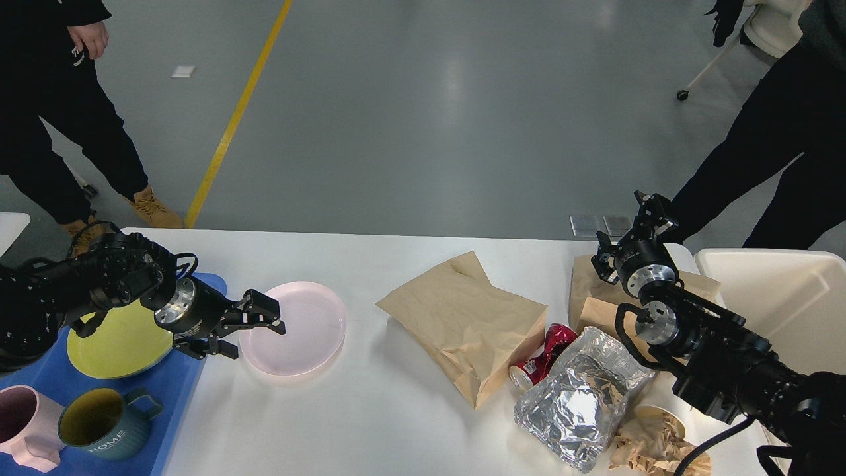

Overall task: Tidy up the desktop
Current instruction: 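Grip the pink plate rim with the left gripper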

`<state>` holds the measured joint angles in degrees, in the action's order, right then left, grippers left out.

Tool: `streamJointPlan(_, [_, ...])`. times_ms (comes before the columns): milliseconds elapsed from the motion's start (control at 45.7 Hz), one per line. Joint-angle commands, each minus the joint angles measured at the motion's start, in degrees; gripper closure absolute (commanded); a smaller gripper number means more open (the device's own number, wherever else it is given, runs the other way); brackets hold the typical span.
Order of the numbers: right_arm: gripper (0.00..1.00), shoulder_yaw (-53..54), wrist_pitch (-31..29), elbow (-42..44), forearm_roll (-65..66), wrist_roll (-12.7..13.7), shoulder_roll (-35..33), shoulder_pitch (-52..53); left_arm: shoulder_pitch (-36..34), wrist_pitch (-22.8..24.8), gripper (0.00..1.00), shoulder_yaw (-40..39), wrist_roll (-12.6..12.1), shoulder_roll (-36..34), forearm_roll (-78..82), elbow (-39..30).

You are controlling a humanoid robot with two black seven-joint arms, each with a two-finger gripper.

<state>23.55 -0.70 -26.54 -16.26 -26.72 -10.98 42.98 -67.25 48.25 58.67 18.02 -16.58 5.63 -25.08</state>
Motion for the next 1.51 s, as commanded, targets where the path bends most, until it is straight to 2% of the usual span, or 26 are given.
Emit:
streamJointPlan(0, [0.00, 0.00, 0.00, 0.00, 0.00, 0.00, -0.01, 0.00, 0.80, -1.23, 0.04, -0.05, -0.01, -0.74, 0.00, 0.21])
streamJointPlan(284, [0.00, 0.00, 0.00, 0.00, 0.08, 0.00, -0.01, 0.00, 3.17, -5.62, 0.06, -0.23, -0.09, -0.47, -0.09, 0.21])
streamJointPlan(525, [0.00, 0.00, 0.00, 0.00, 0.00, 0.00, 0.08, 0.00, 3.70, -6.33, 0.12, -0.75, -0.27, -0.21, -0.35, 0.21])
streamJointPlan(590, [0.00, 0.00, 0.00, 0.00, 0.00, 0.00, -0.01, 0.00, 3.70, -6.42, 0.14, -0.75, -1.49, -0.03, -0.53, 0.21])
streamJointPlan(700, [0.00, 0.00, 0.00, 0.00, 0.00, 0.00, -0.01, 0.00, 3.61, -7.12, 0.18, -1.10, -5.80, 0.41, -1.06, 0.21])
streamJointPlan(918, [0.00, 0.00, 0.00, 0.00, 0.00, 0.00, -0.01, 0.00, 3.70, -8.96, 0.18, -3.91, -10.46, 0.58, -1.06, 0.21])
streamJointPlan(1159, [0.00, 0.00, 0.00, 0.00, 0.08, 0.00, -0.01, 0.00, 3.88, -10.90, 0.19, -6.47, -13.63, 0.58, -1.06, 0.21])
streamJointPlan(1312, [0.00, 0.00, 0.00, 0.00, 0.08, 0.00, 0.08, 0.00, 4.58, -11.60, 0.23, -6.99, -15.65, 0.58, -1.14, 0.21])
streamJointPlan(1487, [0.00, 0.00, 0.00, 0.00, 0.00, 0.00, -0.01, 0.00, 4.75, -11.60, 0.28, -8.14, -16.62, 0.67, -1.14, 0.21])
